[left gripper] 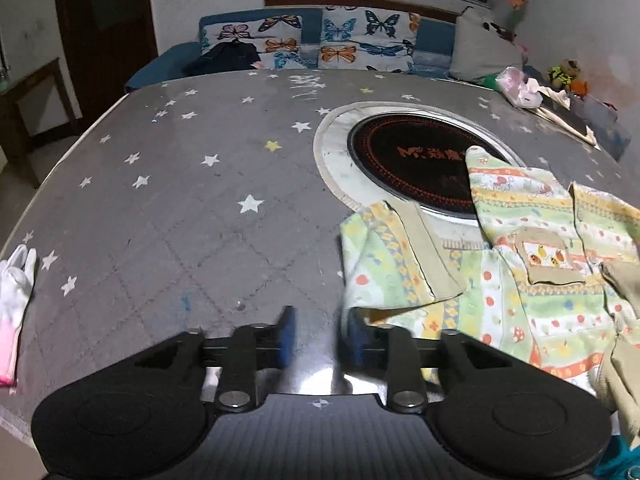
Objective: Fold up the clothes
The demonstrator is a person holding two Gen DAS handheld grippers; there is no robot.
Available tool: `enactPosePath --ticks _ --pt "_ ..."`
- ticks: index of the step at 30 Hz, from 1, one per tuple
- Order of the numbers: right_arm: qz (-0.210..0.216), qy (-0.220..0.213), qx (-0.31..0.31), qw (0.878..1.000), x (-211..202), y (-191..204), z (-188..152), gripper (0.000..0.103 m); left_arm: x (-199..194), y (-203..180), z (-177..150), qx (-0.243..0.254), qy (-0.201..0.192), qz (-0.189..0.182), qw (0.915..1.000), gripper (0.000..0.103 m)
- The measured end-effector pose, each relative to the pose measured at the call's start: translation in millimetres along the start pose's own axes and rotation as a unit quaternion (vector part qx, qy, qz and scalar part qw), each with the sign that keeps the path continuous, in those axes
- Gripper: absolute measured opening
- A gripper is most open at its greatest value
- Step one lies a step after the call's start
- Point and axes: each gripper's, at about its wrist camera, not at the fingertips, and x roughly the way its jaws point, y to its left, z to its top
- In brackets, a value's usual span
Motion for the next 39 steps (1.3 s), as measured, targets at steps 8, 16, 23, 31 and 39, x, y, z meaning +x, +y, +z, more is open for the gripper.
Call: enactPosePath --ticks 8,16,23,31,39 --pt "0.091 0.06 0.104 0.989 36.6 -32.1 -4.0 0.058 -2.7 17.7 8.2 -0.004 0.007 0.047 0.9989 0.073" --pt "0.179 0.083 0.198 0.96 80.5 -53.4 5.9 0.062 -2.9 28.7 12.3 -0.02 0.015 0.08 0.9965 0.076" --pt "0.205 0.053 0.217 0.953 104.3 -59.9 32.1 0.062 3.1 8.9 32.1 -0.002 0.003 0.067 0.9978 0.077" --pt "0.212 0.042 0.185 0.959 118.6 -44.3 48.3 0.049 29.3 -57.4 65.5 0.055 -0.018 -0.013 0.9982 0.082" --pt "0.164 -0.012 0.088 0.982 95.0 -14.7 61.4 0.006 55.6 -129.0 89.4 0.112 -0.037 -0.093 0.9886 0.082"
